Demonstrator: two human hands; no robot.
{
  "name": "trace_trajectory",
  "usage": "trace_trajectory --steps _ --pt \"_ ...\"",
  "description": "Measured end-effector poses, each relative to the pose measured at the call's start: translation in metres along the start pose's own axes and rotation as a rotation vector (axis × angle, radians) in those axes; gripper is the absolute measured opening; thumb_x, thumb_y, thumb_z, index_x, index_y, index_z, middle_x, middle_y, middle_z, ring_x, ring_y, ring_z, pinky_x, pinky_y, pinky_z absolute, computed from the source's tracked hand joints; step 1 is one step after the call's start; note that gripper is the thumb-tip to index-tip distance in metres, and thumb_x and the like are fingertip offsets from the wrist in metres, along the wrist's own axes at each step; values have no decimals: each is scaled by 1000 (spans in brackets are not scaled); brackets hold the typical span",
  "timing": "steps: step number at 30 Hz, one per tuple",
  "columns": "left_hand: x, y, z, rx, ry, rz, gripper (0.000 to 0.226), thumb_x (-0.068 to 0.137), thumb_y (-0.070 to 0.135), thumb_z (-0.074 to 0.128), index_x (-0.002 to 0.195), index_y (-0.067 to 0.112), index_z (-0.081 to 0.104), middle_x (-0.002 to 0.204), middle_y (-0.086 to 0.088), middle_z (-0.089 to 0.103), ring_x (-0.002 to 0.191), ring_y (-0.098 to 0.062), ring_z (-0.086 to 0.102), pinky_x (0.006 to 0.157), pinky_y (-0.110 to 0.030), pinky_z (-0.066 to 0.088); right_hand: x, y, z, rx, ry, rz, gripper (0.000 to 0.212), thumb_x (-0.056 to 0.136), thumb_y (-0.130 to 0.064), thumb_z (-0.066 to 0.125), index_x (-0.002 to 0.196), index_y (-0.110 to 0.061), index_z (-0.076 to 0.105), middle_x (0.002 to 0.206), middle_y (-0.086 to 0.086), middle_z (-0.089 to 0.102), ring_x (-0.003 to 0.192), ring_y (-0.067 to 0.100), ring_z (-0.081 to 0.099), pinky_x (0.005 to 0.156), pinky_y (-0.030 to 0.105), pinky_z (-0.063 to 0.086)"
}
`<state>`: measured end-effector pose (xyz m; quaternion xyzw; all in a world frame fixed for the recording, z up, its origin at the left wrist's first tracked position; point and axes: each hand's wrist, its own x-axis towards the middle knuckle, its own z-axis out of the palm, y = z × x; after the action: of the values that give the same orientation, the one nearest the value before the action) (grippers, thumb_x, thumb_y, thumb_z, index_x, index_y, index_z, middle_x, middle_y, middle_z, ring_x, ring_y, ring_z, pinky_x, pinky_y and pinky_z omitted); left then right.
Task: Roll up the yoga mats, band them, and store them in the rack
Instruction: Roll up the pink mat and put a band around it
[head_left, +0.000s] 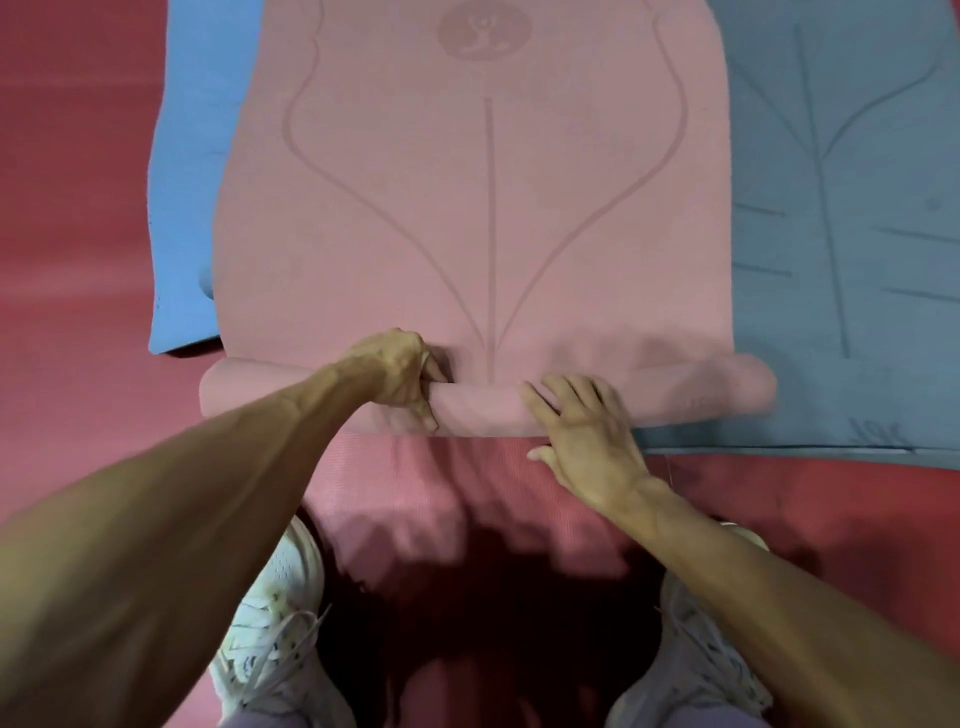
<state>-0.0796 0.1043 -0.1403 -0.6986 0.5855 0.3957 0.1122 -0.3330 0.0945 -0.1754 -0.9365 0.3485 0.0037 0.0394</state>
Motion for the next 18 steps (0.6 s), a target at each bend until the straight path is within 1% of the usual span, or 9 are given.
trace_trajectory --steps 2,4,7,9,10,12,14,16,18 --pt "2 -2 1 -34 2 -19 60 48 39 91 104 40 72 94 17 71 91 -8 61 76 -19 46 4 -1 4 -1 -2 31 86 46 -40 90 122 -14 61 111 6 61 100 29 59 92 47 46" --pt "2 -2 5 -48 31 -42 60 53 37 90 109 38 70 99 13 71 90 -10 60 75 -20 44 12 0 6 47 21 61 79 44 -34 90 116 -14 64 101 5 63 91 29 60 83 45 49" --pt "-7 2 19 8 158 -65 59 70 30 77 125 35 58 117 4 66 105 -23 61 81 -29 47 23 6 5 129 -13 62 65 49 -28 89 110 -16 69 91 3 63 84 29 62 75 43 50" --pt "-16 2 31 30 273 -24 60 75 27 71 131 29 49 124 -1 61 110 -28 58 85 -34 45 30 10 0 165 -86 66 60 60 -30 85 116 -18 67 96 2 63 92 29 61 80 42 47" --pt "-21 1 38 44 348 25 59 76 24 70 131 25 48 123 -2 60 111 -28 56 87 -35 43 35 13 -2 175 -126 76 59 67 -32 82 122 -20 65 103 1 62 98 28 59 84 40 45" --pt "-26 -1 53 41 524 130 50 77 15 68 125 18 56 119 -3 60 109 -28 55 90 -37 41 46 18 -7 194 -216 88 59 76 -37 76 131 -24 59 113 2 60 109 26 54 92 37 43" --pt "-28 -1 64 24 670 160 44 76 10 68 119 14 62 115 -6 59 105 -29 55 90 -38 41 58 24 -15 241 -289 92 60 78 -40 75 133 -25 56 118 3 60 115 25 53 97 34 41" --pt "-29 0 70 48 723 137 47 76 19 73 120 14 61 115 -6 58 105 -29 53 91 -38 38 70 29 -24 292 -358 93 60 77 -38 76 133 -26 57 126 1 61 120 23 53 100 32 38" --pt "-28 1 73 102 708 126 60 71 32 79 125 15 57 117 -6 57 110 -28 51 94 -37 36 82 33 -30 296 -436 87 61 78 -36 75 135 -26 55 134 -4 59 126 19 50 100 30 34"
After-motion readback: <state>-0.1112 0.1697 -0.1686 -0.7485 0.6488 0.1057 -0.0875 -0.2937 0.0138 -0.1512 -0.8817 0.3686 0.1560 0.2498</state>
